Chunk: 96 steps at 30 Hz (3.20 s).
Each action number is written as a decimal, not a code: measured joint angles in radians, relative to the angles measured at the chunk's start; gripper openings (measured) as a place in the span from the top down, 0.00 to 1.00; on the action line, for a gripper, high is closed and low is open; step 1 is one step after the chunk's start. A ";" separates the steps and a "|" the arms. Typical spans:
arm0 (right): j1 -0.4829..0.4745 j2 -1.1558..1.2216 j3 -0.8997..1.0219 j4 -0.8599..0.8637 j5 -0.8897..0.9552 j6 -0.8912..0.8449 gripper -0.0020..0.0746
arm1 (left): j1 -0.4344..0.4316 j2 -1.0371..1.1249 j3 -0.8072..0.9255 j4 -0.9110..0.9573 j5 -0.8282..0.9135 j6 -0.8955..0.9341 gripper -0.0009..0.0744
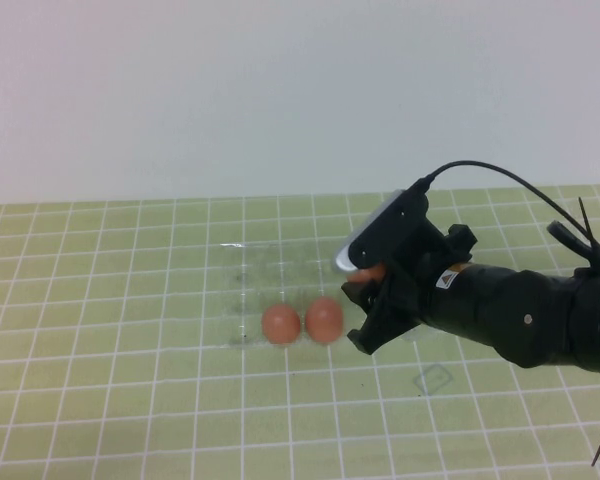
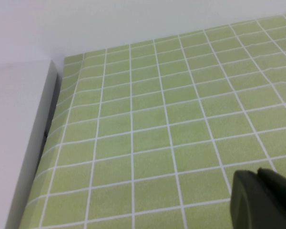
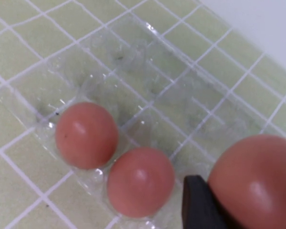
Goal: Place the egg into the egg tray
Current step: Place the egg in the egg tray
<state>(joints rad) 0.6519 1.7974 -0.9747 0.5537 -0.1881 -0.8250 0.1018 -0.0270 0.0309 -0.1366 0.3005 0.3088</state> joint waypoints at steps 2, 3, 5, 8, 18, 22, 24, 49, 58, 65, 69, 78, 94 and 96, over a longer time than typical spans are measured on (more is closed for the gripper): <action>0.000 0.000 0.000 -0.005 -0.020 -0.016 0.49 | 0.000 0.000 0.000 0.000 0.000 0.000 0.99; 0.000 0.000 0.000 -0.007 -0.032 -0.006 0.49 | 0.000 0.000 0.000 0.000 0.000 0.000 0.99; 0.000 0.000 0.000 -0.007 -0.077 0.046 0.49 | 0.000 0.000 0.000 0.000 0.000 0.000 0.99; 0.000 0.010 0.007 -0.022 -0.171 0.155 0.49 | 0.000 0.000 0.000 0.000 0.000 0.000 0.99; 0.000 0.052 0.029 -0.280 -0.292 0.499 0.49 | 0.000 0.000 0.000 0.000 0.000 0.000 0.99; 0.000 0.117 0.066 -0.248 -0.367 0.570 0.49 | 0.000 0.000 0.000 0.000 0.000 0.000 0.99; 0.000 0.149 0.090 -0.242 -0.426 0.634 0.49 | 0.000 0.000 0.000 0.000 0.000 0.000 0.99; 0.000 0.189 0.127 -0.344 -0.569 0.757 0.46 | 0.000 0.000 0.000 0.000 0.000 0.000 0.99; 0.000 0.189 0.127 -0.344 -0.569 0.752 0.38 | 0.000 0.000 0.000 0.000 0.000 0.000 0.99; 0.000 0.189 0.127 -0.344 -0.569 0.752 0.39 | 0.000 0.000 0.000 0.000 0.000 0.000 0.99; 0.000 0.156 0.127 -0.402 -0.487 0.735 0.59 | 0.000 0.000 0.000 0.000 0.000 0.000 0.99; 0.000 -0.181 0.129 -0.654 -0.069 0.739 0.96 | 0.000 0.000 0.000 0.000 0.000 0.000 0.99; 0.000 -0.510 0.132 -0.661 0.020 0.713 0.97 | 0.000 0.000 0.000 0.000 0.000 0.000 0.99; -0.003 -0.513 0.134 -0.631 0.074 0.693 0.97 | 0.000 0.000 0.000 0.000 0.000 0.000 0.99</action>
<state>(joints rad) 0.6485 1.2846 -0.8412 -0.0773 -0.1140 -0.1324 0.1018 -0.0270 0.0309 -0.1366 0.3005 0.3088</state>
